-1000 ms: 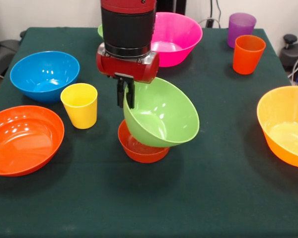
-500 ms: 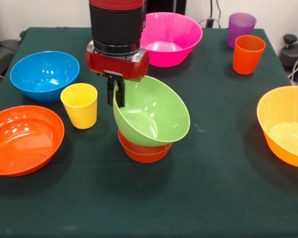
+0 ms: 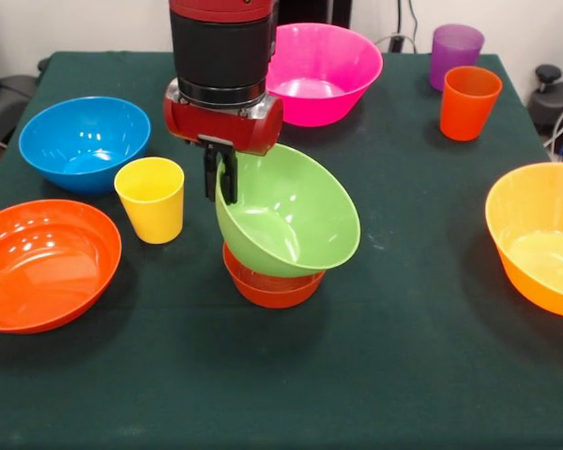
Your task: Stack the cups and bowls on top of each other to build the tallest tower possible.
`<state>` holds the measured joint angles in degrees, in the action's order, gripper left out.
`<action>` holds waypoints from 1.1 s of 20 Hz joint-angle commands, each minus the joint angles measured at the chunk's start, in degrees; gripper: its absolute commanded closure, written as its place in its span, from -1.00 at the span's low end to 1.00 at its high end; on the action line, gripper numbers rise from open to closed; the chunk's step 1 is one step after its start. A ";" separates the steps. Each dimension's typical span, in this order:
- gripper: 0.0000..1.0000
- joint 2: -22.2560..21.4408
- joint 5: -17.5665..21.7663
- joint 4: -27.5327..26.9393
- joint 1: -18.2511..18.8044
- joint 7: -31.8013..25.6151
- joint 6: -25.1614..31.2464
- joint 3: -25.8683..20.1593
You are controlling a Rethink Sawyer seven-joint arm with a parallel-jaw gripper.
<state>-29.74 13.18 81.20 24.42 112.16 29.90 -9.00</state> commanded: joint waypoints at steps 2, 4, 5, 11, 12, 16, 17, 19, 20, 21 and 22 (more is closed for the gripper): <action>1.00 1.89 3.20 1.55 -1.56 -1.29 -3.26 -4.19; 1.00 1.94 3.17 1.33 -1.68 -1.14 -3.33 -4.14; 1.00 2.01 3.14 1.33 -1.67 -1.09 -3.35 -4.14; 1.00 2.64 3.13 0.62 -1.67 -1.15 -3.50 -4.23; 1.00 2.67 3.12 0.57 -1.71 -1.12 -3.49 -4.22; 1.00 3.11 3.10 0.15 -1.79 -1.13 -3.56 -4.31; 1.00 3.24 3.10 -0.07 -1.89 -1.14 -3.47 -4.28; 1.00 3.41 3.14 -0.39 -2.12 -1.04 -3.39 -4.14; 1.00 3.35 3.10 -0.41 -2.19 -0.98 -3.29 -4.08; 1.00 3.28 3.06 -0.65 -2.31 -1.00 -2.97 -4.00; 1.00 3.20 3.05 -0.87 -2.45 -1.01 -2.65 -3.87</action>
<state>-29.44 13.18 81.18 23.92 112.16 29.90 -9.00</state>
